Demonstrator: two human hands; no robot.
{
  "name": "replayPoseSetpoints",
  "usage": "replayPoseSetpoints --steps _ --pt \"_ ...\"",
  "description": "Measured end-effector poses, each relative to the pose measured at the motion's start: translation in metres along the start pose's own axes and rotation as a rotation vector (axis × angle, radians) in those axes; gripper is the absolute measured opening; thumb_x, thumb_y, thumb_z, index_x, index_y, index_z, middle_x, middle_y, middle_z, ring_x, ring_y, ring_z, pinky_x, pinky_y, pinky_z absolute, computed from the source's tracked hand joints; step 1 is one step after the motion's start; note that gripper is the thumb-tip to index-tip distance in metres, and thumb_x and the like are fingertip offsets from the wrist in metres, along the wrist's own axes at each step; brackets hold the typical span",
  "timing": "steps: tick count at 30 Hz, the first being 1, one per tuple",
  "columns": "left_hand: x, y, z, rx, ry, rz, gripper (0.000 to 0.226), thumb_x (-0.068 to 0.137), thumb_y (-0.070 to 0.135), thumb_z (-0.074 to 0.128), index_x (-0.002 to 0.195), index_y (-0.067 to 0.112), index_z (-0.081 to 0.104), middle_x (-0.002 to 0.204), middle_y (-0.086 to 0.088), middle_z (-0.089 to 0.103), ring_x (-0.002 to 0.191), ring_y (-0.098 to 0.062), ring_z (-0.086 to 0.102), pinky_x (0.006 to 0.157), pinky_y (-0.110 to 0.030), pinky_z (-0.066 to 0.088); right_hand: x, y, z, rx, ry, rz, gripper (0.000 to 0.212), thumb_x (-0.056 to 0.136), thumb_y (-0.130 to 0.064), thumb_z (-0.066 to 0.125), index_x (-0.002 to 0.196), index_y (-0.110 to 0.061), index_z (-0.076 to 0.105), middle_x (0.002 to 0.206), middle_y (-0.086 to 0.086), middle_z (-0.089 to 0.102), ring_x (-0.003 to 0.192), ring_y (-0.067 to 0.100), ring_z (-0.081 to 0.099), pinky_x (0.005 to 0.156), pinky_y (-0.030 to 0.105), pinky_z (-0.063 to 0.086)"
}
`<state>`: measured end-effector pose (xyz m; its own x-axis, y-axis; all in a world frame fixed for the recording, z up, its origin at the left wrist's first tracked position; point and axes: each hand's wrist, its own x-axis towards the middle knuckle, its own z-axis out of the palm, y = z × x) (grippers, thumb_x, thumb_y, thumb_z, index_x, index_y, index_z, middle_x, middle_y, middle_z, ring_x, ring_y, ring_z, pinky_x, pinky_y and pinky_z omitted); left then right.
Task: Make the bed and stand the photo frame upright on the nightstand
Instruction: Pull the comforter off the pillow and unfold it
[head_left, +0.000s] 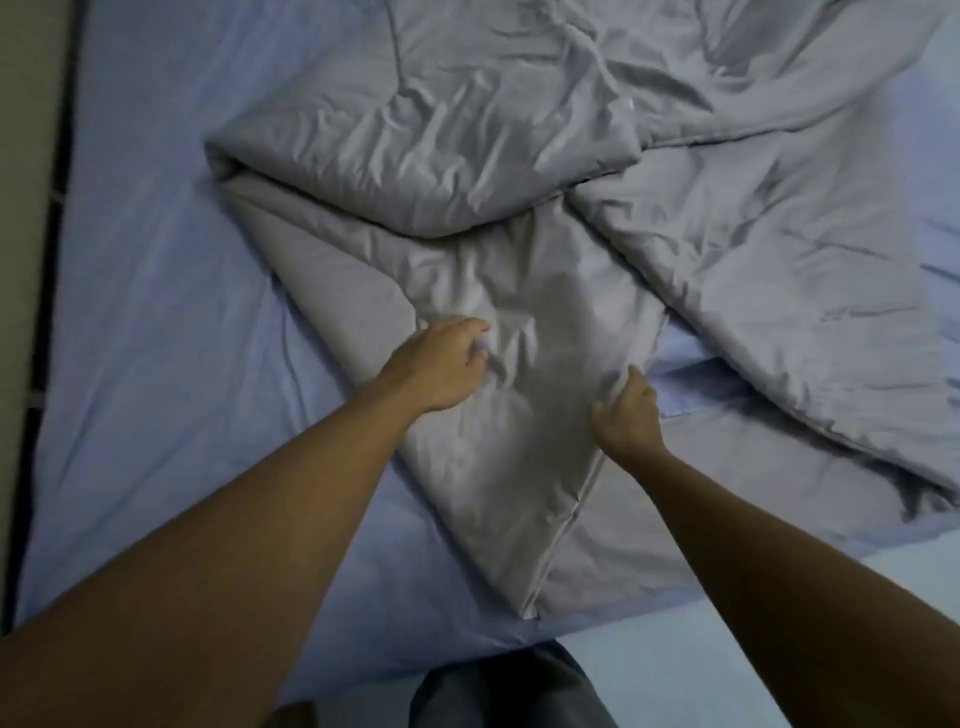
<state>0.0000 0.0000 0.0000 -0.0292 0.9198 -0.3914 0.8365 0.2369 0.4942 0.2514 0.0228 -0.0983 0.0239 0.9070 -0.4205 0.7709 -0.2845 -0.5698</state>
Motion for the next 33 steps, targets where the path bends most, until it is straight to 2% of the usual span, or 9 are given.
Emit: replayPoseSetpoints --steps 4,8,14,19,24,26,29,31,33 --pt "0.049 0.013 0.023 0.018 -0.015 0.035 0.048 0.099 0.028 0.047 0.147 0.020 0.043 0.152 0.000 0.043 0.132 -0.023 0.048 0.110 -0.039 0.039 0.040 0.000 0.018 0.215 0.190 0.162 0.081 0.089 -0.026 0.067 0.152 -0.003 0.021 0.151 0.026 0.032 0.138 0.043 0.034 0.111 0.046 0.031" --pt "0.093 0.024 0.045 0.040 0.027 0.089 0.047 0.098 0.027 0.047 0.144 0.019 0.046 0.150 -0.003 0.046 0.136 -0.024 0.045 0.113 -0.040 0.036 0.053 0.004 0.038 0.332 0.358 0.003 0.062 0.089 -0.012 0.064 0.143 0.003 0.036 0.140 0.024 0.047 0.130 0.039 0.046 0.104 0.036 0.033" --pt "0.131 0.050 0.059 -0.041 0.204 0.169 0.039 0.097 0.021 0.051 0.135 0.014 0.054 0.142 -0.004 0.051 0.124 -0.023 0.052 0.106 -0.034 0.042 0.000 0.026 0.071 0.215 -0.016 -0.374 0.050 0.091 -0.017 0.054 0.135 -0.025 0.033 0.130 0.012 0.057 0.109 0.032 0.059 0.083 0.030 0.039" --pt "0.141 0.055 0.071 -0.032 0.038 0.290 0.054 0.090 0.029 0.060 0.141 0.021 0.044 0.163 0.003 0.019 0.149 -0.017 0.021 0.118 -0.034 0.028 -0.022 0.054 0.086 -0.106 -0.224 -0.542 0.025 0.097 -0.031 0.053 0.119 -0.030 0.040 0.117 0.005 0.051 0.084 0.037 0.063 0.060 0.042 0.050" --pt "0.144 0.044 0.099 0.277 -0.150 0.466 0.089 0.089 0.048 0.063 0.155 0.038 0.005 0.166 0.014 0.001 0.144 -0.018 0.035 0.108 -0.041 0.039 -0.035 0.066 0.098 -0.274 -0.211 -0.742 0.025 0.093 -0.030 0.060 0.117 -0.029 0.052 0.106 0.003 0.053 0.070 0.027 0.063 0.049 0.037 0.051" --pt "0.144 0.045 0.108 0.394 -0.132 0.424 0.092 0.092 0.036 0.061 0.153 0.045 -0.006 0.161 0.008 0.019 0.129 -0.023 0.050 0.100 -0.041 0.040 -0.039 0.068 0.099 -0.244 -0.209 -0.727 0.022 0.096 -0.032 0.055 0.117 -0.030 0.053 0.107 0.004 0.052 0.076 0.027 0.063 0.051 0.038 0.052" --pt "0.145 0.044 0.111 0.652 0.026 0.343 0.062 0.098 0.027 0.046 0.151 0.044 0.019 0.120 0.001 0.062 0.103 -0.026 0.060 0.096 -0.038 0.033 -0.045 0.071 0.097 -0.158 -0.221 -0.633 0.023 0.097 -0.039 0.049 0.119 -0.034 0.053 0.109 0.002 0.049 0.085 0.022 0.058 0.057 0.033 0.047" --pt "0.137 0.030 0.102 0.717 0.051 0.320 0.035 0.093 0.033 0.051 0.128 0.032 0.053 0.109 0.001 0.069 0.102 -0.027 0.060 0.095 -0.038 0.030 -0.049 0.077 0.097 -0.115 -0.204 -0.584 0.028 0.096 -0.034 0.052 0.125 -0.034 0.054 0.107 0.000 0.046 0.084 0.019 0.054 0.060 0.027 0.040" --pt "0.120 0.005 0.089 0.715 0.089 0.329 0.033 0.084 0.036 0.061 0.115 0.023 0.063 0.110 -0.003 0.066 0.104 -0.029 0.057 0.092 -0.039 0.031 -0.052 0.084 0.100 -0.099 -0.161 -0.559 0.038 0.096 -0.024 0.057 0.133 -0.032 0.053 0.106 0.001 0.047 0.083 0.017 0.054 0.063 0.025 0.041"
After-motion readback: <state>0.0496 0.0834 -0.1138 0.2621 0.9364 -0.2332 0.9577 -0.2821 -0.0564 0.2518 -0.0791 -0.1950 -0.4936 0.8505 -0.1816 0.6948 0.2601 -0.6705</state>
